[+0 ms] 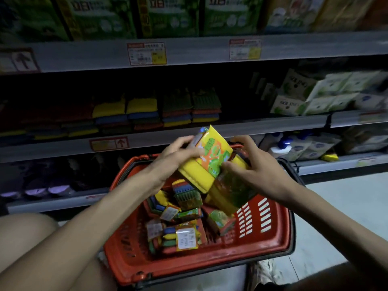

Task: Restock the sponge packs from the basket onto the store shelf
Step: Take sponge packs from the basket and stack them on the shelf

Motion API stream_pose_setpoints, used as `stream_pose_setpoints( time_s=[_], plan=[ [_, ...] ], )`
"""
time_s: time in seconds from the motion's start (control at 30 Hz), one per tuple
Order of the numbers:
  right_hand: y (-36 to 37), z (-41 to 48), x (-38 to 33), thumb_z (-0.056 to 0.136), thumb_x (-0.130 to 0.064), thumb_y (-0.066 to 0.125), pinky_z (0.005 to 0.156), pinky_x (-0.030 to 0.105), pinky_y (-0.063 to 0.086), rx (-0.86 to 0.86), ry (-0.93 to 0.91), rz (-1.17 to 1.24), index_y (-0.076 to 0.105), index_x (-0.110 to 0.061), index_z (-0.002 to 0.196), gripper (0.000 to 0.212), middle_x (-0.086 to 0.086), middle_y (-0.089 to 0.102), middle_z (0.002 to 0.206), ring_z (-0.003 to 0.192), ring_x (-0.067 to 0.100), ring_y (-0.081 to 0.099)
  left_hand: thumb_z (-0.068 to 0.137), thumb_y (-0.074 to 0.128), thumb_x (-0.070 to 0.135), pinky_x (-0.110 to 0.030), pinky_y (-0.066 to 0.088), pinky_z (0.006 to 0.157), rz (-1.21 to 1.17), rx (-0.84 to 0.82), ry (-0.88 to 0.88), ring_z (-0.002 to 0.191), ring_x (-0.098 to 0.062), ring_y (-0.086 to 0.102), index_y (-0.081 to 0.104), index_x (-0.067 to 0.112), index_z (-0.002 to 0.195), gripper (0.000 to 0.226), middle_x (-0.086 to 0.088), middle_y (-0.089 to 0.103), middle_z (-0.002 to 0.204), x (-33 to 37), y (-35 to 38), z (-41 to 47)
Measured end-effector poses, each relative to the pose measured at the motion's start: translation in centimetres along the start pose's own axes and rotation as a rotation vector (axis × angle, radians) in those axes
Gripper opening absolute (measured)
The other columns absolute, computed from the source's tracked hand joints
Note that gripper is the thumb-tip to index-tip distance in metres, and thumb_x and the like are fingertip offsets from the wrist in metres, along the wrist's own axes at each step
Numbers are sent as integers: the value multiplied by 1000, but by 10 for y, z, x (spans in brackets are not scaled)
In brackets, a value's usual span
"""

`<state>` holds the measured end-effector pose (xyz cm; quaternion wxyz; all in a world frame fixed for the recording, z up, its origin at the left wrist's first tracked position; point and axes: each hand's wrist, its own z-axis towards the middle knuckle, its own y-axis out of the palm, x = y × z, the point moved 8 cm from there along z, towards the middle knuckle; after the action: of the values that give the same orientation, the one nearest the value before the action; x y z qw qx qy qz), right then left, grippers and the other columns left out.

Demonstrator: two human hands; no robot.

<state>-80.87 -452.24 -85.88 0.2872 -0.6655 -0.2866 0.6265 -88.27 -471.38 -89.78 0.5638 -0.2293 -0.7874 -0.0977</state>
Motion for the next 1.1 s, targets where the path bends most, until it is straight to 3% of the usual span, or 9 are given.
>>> stream_pose_setpoints(
  time_s=[0.13, 0.27, 0.37, 0.43, 0.5, 0.6, 0.8, 0.97, 1.1],
  plan=[
    [5, -2, 2, 96, -51, 59, 92, 35, 48, -97, -28, -61, 33, -37, 143, 55, -2, 61, 137, 115, 14, 60, 78, 86, 17, -28, 61, 84, 128, -124, 58, 99, -7, 73, 47, 34, 145, 80, 9, 71, 118, 4, 18, 2],
    [2, -3, 11, 92, -60, 58, 91, 38, 49, -123, -16, -183, 30, -35, 145, 65, -1, 63, 135, 114, 19, 62, 75, 88, 11, -22, 60, 76, 200, -141, 131, 99, -9, 73, 42, 30, 151, 91, 4, 67, 126, 12, 24, 7],
    [-5, 2, 20, 80, -79, 58, 93, 45, 54, -131, 5, -249, 19, -46, 149, 86, 0, 70, 127, 112, 24, 67, 69, 94, 28, -19, 57, 73, 468, -99, 201, 94, -6, 70, 40, 32, 142, 91, 8, 62, 122, 20, 25, 9],
    [-12, 5, 28, 68, -94, 45, 92, 45, 55, -131, 20, -360, 7, -52, 154, 103, 4, 70, 124, 110, 28, 67, 66, 93, 42, -27, 54, 79, 741, -32, 260, 97, -7, 64, 38, 35, 135, 89, 14, 58, 119, 25, 23, 10],
    [-18, 6, 29, 65, -96, 37, 90, 42, 55, -126, -9, -514, -6, -51, 156, 110, 5, 65, 135, 111, 29, 67, 65, 91, 50, -35, 52, 86, 931, -4, 350, 106, -11, 57, 38, 38, 138, 90, 15, 49, 124, 28, 28, 11],
    [-12, 6, 18, 76, -92, 41, 74, 37, 49, -114, -115, -743, -17, -47, 157, 110, -1, 53, 143, 107, 29, 67, 68, 87, 57, -40, 54, 86, 1085, -29, 438, 107, -17, 57, 32, 43, 148, 98, 14, 39, 128, 27, 43, 13],
    [-1, 17, 33, 83, -82, 53, 67, 35, 45, -171, -76, -798, 8, -41, 156, 95, -2, 48, 145, 102, 31, 68, 68, 87, 57, -36, 53, 81, 1188, -16, 570, 106, -20, 60, 37, 31, 147, 97, 12, 45, 129, 33, 60, 17],
    [5, 22, 50, 89, -76, 51, 69, 37, 39, -232, -43, -712, 5, -38, 157, 91, 1, 52, 146, 108, 33, 66, 69, 83, 64, -36, 57, 81, 1263, -1, 751, 112, -21, 65, 45, 22, 148, 97, 5, 57, 136, 40, 64, 13],
    [4, 23, 53, 87, -78, 50, 71, 39, 42, -245, -42, -680, 5, -42, 155, 89, 1, 54, 145, 108, 34, 66, 69, 80, 66, -38, 59, 90, 1262, -38, 774, 122, -22, 64, 47, 19, 151, 99, 0, 61, 142, 38, 60, 14]
  ],
)
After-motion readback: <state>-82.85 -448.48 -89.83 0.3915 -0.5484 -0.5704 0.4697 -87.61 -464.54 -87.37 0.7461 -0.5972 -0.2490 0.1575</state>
